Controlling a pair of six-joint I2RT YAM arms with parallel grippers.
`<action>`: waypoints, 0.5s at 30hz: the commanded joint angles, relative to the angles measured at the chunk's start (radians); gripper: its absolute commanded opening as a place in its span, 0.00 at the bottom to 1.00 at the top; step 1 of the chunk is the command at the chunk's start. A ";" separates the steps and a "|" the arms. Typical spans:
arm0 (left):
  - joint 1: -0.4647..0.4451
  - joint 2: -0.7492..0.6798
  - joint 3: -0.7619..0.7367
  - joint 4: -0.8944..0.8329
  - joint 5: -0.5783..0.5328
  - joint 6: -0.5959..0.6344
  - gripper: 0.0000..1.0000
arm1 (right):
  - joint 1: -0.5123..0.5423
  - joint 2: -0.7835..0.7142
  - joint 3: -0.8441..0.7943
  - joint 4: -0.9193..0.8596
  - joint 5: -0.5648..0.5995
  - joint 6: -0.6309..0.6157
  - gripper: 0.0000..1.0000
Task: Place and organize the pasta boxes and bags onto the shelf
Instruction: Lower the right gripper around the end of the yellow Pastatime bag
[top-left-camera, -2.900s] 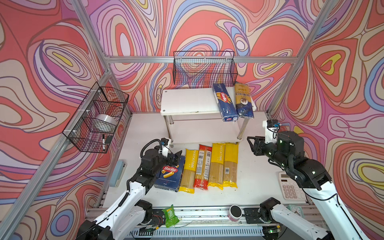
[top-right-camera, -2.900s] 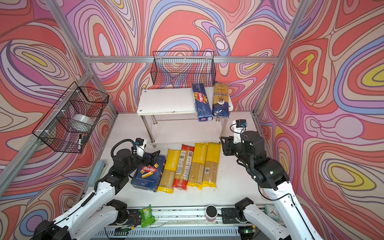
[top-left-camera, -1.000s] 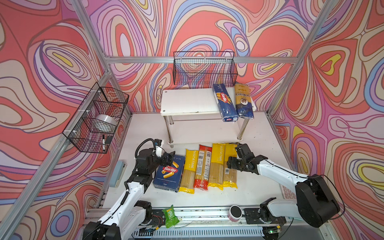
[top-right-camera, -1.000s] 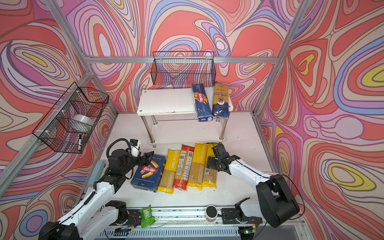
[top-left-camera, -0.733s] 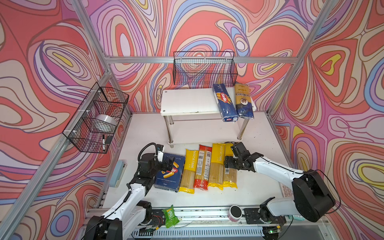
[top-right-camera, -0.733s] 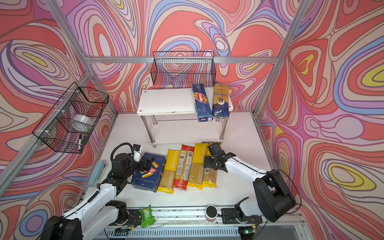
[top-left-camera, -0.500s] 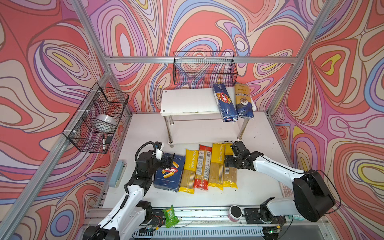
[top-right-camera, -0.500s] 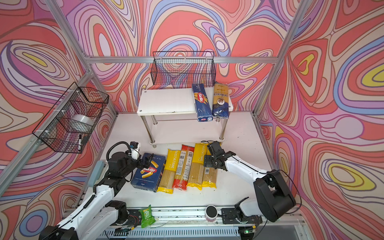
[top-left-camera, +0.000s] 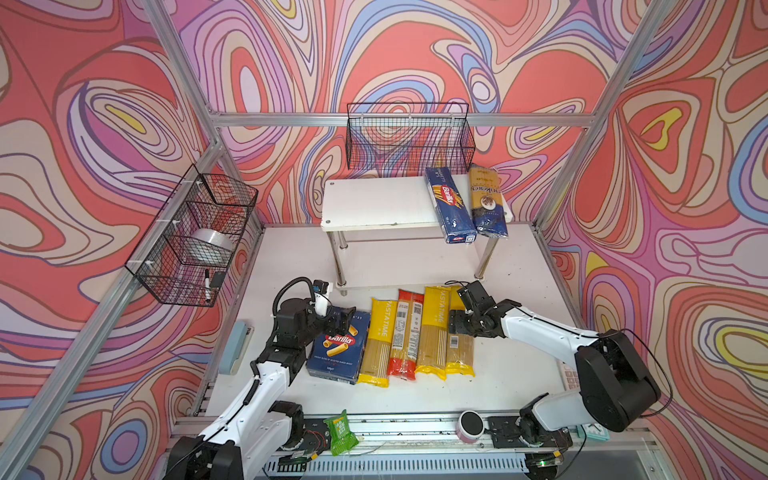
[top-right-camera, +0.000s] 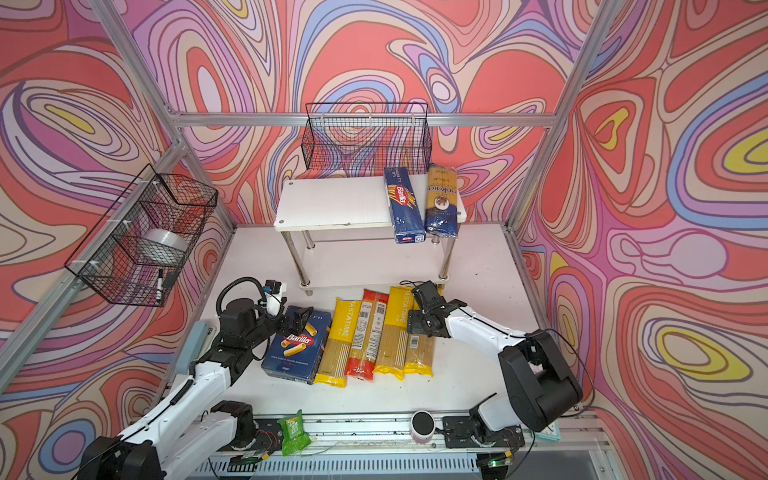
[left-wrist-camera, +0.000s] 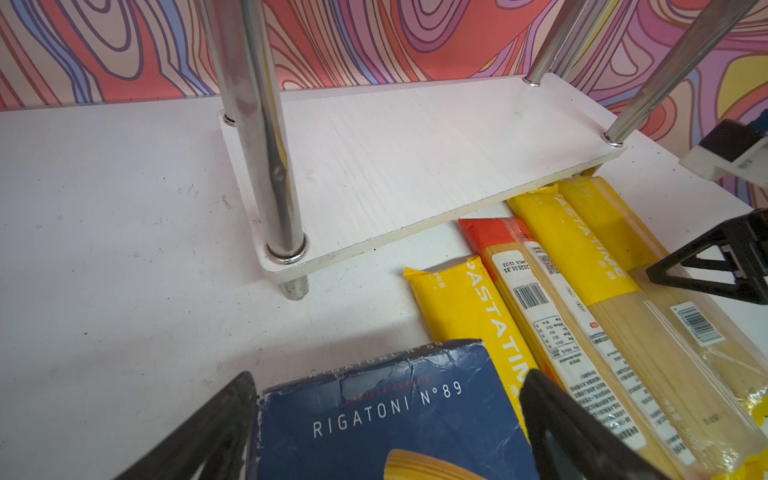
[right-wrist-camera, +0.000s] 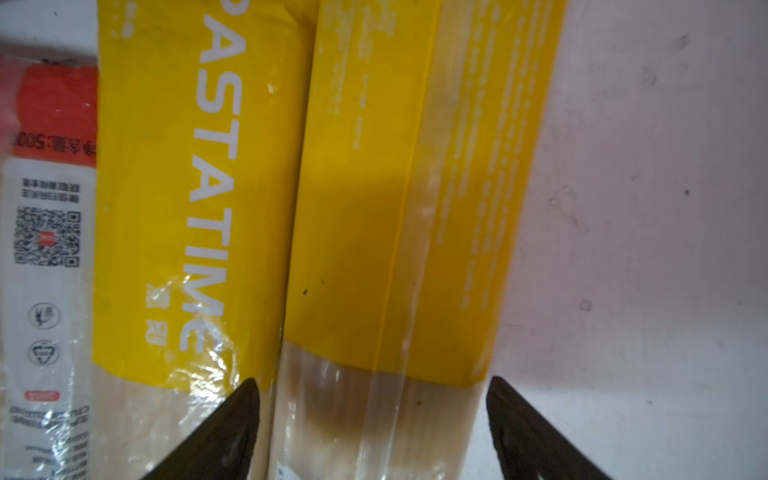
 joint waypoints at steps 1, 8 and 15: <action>0.001 0.008 0.031 -0.014 0.019 0.008 1.00 | 0.008 0.038 -0.024 0.016 -0.011 0.020 0.88; 0.000 -0.049 0.002 -0.021 -0.026 0.009 1.00 | 0.009 0.064 0.003 -0.092 0.087 0.042 0.88; 0.000 -0.032 0.013 -0.024 -0.014 0.013 1.00 | 0.007 0.034 -0.009 -0.152 0.114 0.035 0.88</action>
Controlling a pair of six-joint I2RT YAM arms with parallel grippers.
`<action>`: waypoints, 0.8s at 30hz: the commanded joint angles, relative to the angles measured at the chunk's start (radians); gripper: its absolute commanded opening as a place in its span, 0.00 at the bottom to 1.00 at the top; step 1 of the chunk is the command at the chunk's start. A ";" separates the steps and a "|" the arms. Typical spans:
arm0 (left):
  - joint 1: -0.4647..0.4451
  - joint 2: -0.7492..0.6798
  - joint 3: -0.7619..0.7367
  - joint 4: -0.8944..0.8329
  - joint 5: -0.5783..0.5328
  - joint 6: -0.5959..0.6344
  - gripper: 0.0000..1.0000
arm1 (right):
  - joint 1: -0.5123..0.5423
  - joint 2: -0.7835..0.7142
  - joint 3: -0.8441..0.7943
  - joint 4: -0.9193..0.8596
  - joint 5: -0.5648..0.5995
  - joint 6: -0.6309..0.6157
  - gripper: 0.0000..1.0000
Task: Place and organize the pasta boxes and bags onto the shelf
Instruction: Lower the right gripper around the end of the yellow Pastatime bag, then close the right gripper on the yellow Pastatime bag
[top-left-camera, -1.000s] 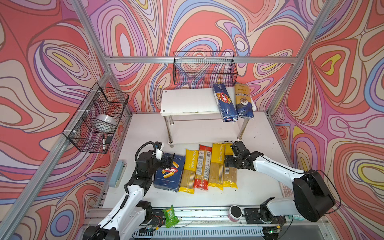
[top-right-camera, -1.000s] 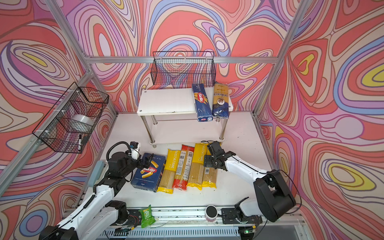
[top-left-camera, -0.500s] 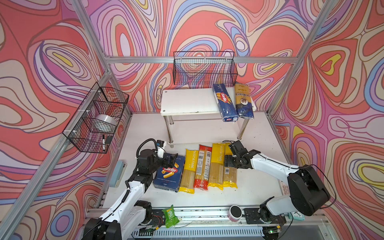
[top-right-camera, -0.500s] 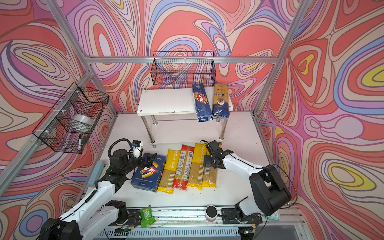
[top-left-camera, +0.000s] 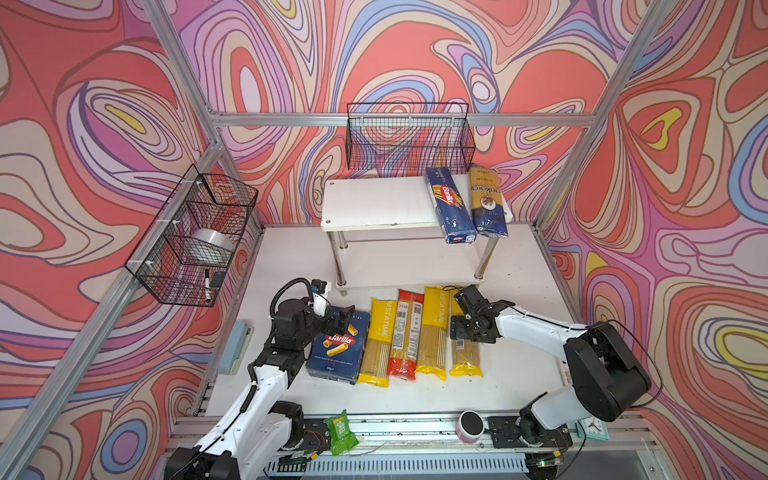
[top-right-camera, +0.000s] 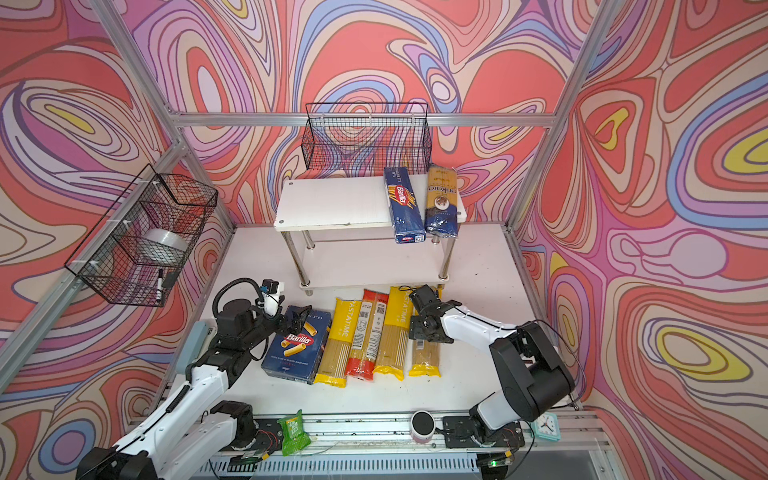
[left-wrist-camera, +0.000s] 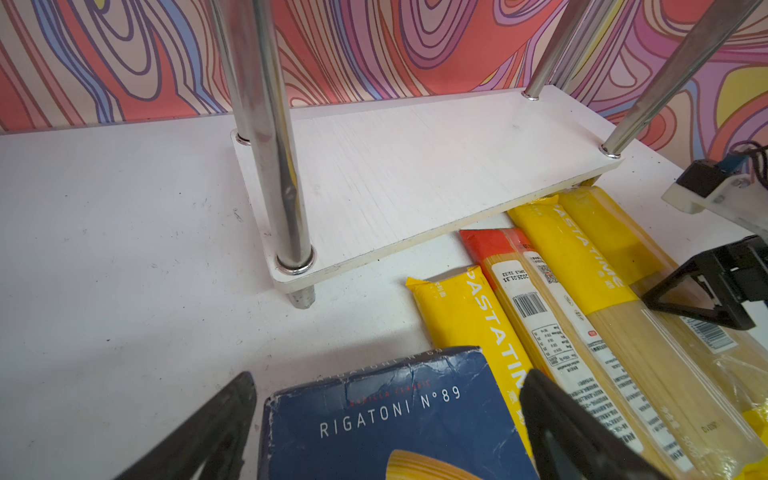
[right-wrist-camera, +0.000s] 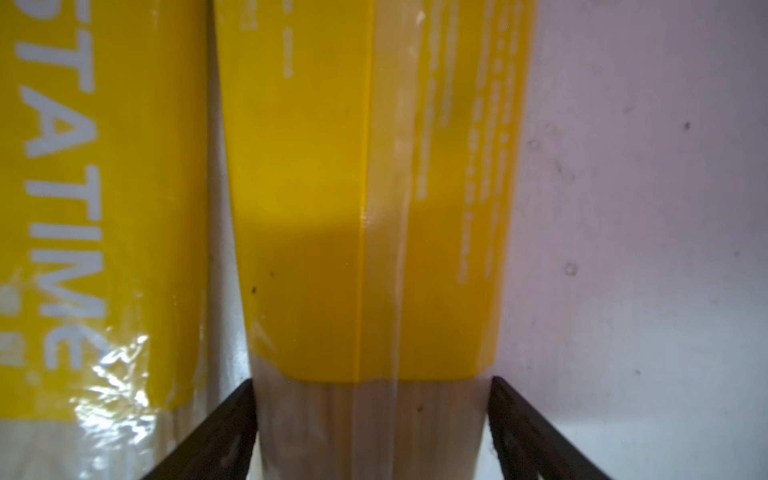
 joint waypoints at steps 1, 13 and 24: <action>0.000 0.018 0.011 -0.005 0.007 0.013 1.00 | 0.003 -0.023 -0.009 -0.073 0.027 -0.013 0.88; 0.001 0.001 0.001 0.000 0.003 0.012 1.00 | 0.003 -0.072 -0.067 -0.007 -0.066 -0.031 0.93; 0.000 0.036 0.021 -0.010 0.011 0.015 1.00 | 0.003 -0.023 -0.063 0.025 -0.071 0.027 0.93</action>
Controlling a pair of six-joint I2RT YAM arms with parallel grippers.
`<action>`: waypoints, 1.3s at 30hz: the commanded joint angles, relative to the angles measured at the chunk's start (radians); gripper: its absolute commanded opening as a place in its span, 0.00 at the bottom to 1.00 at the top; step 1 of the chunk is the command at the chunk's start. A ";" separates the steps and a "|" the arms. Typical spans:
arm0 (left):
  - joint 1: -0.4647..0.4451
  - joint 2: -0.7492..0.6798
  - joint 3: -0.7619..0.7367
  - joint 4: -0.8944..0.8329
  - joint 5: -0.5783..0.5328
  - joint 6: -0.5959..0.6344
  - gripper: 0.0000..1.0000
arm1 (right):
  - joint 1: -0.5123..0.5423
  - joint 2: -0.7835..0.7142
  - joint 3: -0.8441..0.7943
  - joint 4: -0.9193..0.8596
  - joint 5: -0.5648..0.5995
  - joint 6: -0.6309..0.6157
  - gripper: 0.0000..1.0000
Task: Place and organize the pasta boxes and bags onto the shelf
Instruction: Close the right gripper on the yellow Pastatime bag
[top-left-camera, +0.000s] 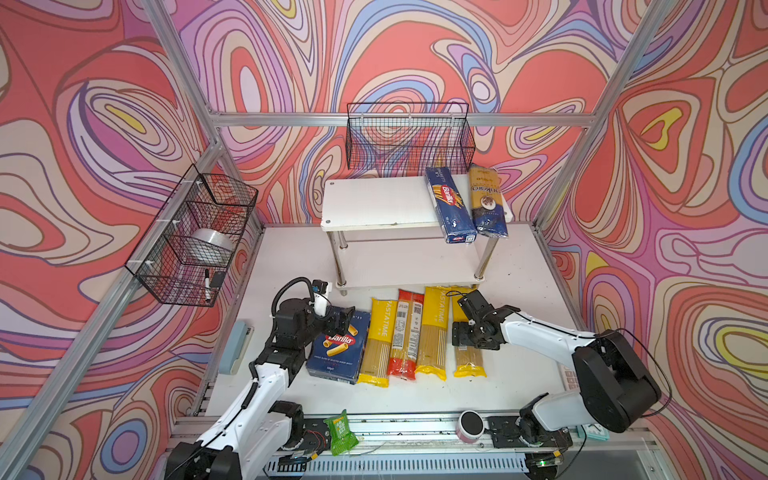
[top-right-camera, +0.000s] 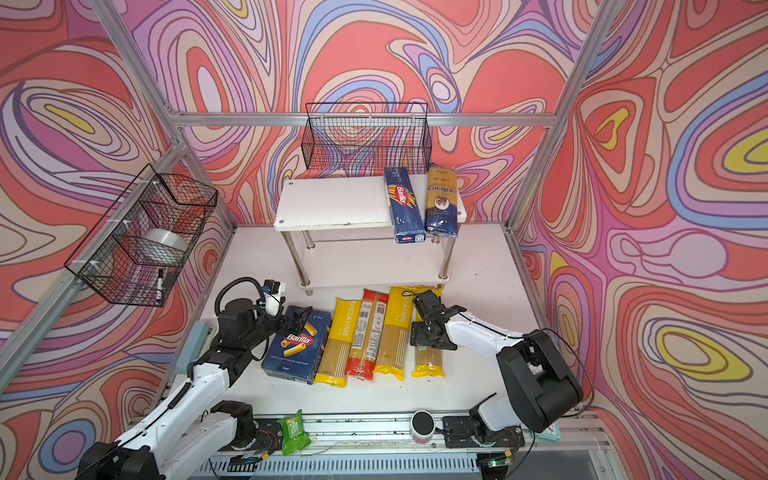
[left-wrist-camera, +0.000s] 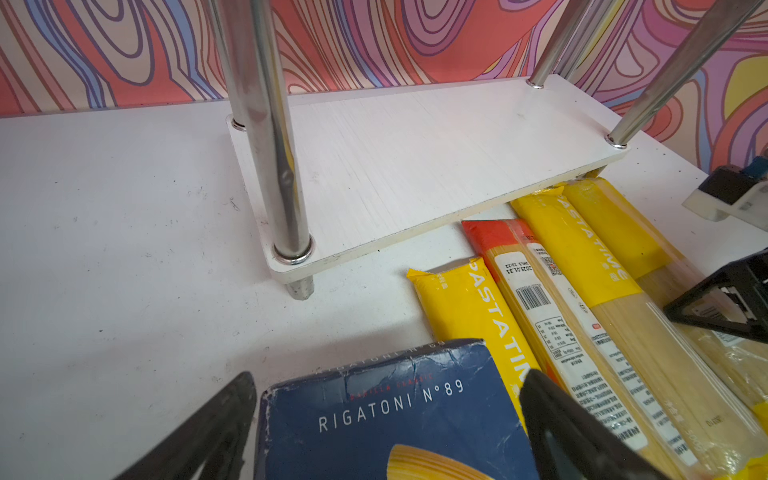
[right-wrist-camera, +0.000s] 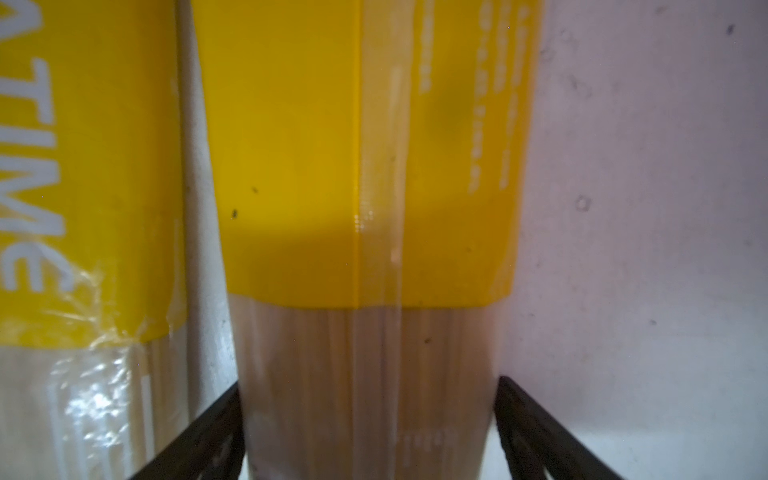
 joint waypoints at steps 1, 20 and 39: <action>0.000 0.015 0.022 -0.007 0.013 0.012 1.00 | 0.003 0.037 -0.006 0.032 -0.015 0.020 0.93; 0.000 0.004 0.016 -0.005 0.003 0.009 1.00 | 0.004 0.067 -0.042 0.075 -0.012 0.025 0.79; 0.000 -0.001 0.014 -0.004 0.000 0.010 1.00 | 0.004 -0.041 -0.030 0.015 0.028 0.020 0.51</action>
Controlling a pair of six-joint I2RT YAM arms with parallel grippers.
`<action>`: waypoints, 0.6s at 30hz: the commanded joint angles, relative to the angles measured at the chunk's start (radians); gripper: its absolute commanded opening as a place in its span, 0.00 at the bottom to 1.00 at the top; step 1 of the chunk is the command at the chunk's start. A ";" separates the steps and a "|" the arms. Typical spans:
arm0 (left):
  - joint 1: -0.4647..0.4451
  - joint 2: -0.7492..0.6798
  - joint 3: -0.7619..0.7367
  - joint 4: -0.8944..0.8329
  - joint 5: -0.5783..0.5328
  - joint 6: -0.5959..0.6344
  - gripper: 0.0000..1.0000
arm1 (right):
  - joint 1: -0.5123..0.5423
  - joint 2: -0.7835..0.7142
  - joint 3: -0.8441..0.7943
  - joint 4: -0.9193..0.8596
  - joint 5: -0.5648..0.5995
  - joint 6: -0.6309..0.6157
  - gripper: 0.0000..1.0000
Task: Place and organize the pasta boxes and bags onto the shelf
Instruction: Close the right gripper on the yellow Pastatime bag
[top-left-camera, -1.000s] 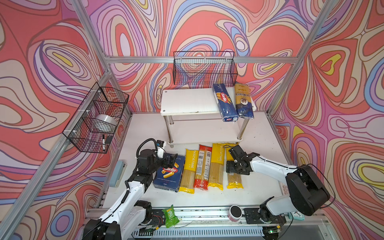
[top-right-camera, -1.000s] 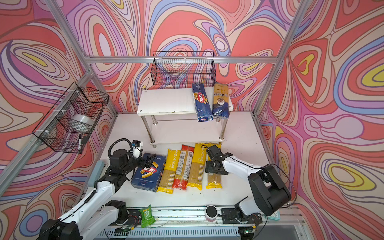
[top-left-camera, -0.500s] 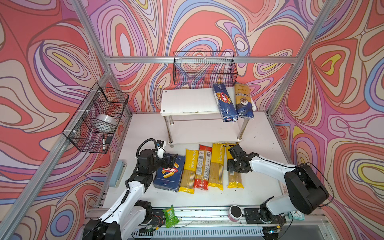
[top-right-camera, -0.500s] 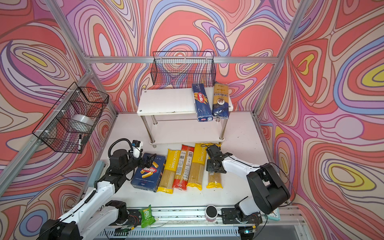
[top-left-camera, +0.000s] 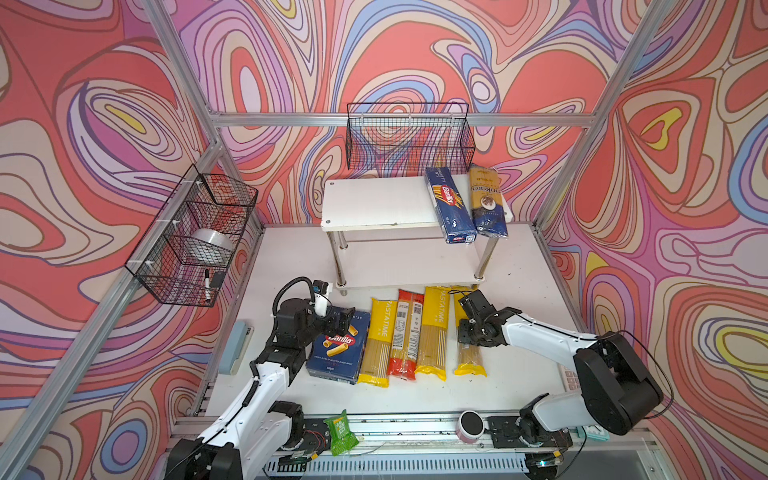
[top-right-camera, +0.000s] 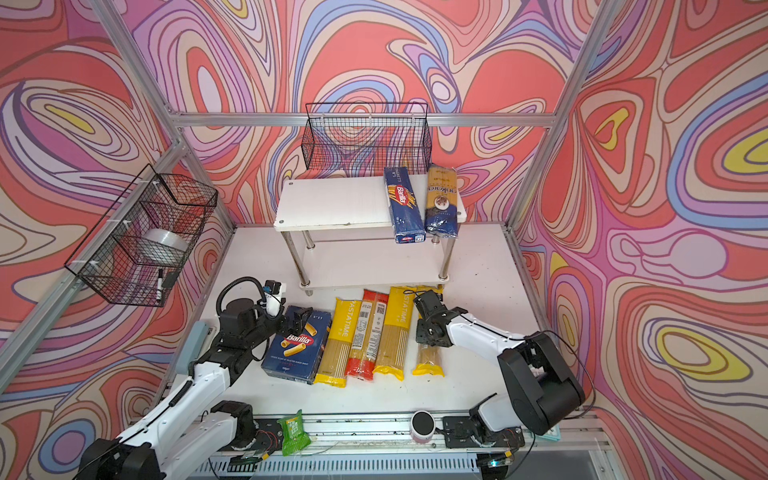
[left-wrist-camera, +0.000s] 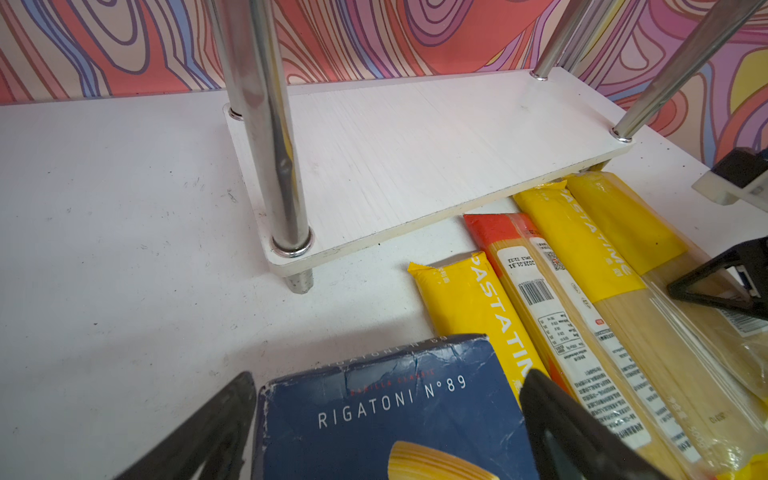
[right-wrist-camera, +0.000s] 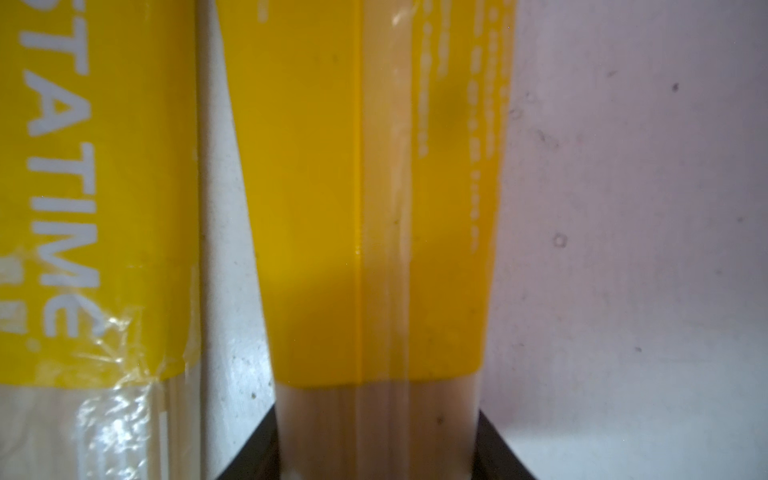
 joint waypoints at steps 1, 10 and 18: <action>0.000 -0.010 0.013 0.000 0.004 0.010 1.00 | 0.003 -0.025 -0.007 -0.053 -0.010 0.003 0.48; 0.001 -0.010 0.014 0.000 0.005 0.010 1.00 | 0.004 -0.074 0.004 -0.059 -0.033 0.007 0.30; 0.000 -0.010 0.014 -0.001 0.002 0.009 1.00 | 0.003 -0.145 0.045 -0.106 -0.036 -0.010 0.14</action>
